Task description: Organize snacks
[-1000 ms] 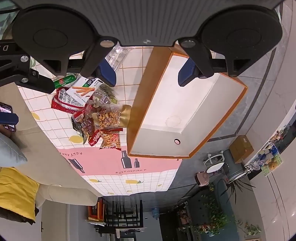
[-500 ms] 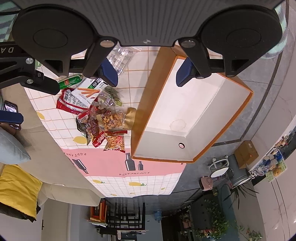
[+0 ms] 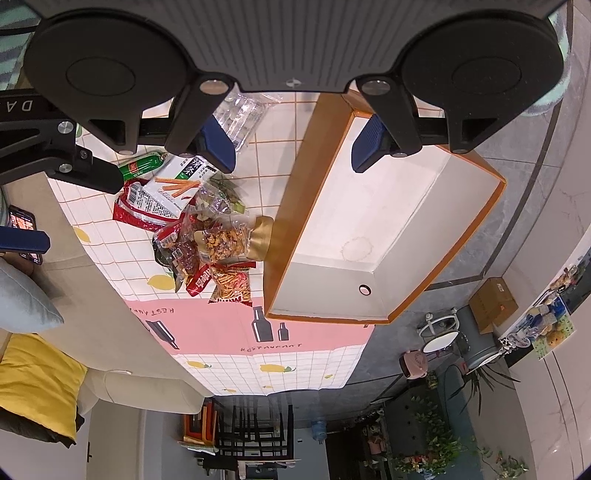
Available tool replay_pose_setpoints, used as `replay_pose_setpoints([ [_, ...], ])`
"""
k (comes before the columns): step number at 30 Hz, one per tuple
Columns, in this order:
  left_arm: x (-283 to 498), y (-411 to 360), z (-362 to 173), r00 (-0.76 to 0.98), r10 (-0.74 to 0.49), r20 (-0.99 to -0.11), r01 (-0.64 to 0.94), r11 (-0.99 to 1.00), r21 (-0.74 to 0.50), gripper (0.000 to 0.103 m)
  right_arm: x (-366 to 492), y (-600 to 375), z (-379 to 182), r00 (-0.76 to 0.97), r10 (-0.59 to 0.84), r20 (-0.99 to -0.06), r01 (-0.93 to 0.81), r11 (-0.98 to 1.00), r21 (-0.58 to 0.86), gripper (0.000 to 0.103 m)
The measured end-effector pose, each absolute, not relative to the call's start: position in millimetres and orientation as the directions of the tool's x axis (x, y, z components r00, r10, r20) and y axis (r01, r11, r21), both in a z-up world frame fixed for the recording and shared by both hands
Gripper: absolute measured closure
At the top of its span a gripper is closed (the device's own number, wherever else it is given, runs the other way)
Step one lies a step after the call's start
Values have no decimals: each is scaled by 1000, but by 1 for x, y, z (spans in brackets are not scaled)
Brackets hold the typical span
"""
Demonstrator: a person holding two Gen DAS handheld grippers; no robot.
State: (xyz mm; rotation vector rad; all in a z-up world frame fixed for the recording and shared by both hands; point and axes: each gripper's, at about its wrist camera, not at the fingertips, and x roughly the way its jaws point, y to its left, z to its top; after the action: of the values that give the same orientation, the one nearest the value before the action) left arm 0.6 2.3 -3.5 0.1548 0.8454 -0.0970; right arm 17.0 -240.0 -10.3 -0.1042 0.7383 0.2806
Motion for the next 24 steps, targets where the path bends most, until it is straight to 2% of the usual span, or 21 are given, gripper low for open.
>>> replay_pose_setpoints([
  [24,1,1,-5,658,-25,-753,149,984,98,18,16,-238,-10,704,211,-678,-291,957,-4,4],
])
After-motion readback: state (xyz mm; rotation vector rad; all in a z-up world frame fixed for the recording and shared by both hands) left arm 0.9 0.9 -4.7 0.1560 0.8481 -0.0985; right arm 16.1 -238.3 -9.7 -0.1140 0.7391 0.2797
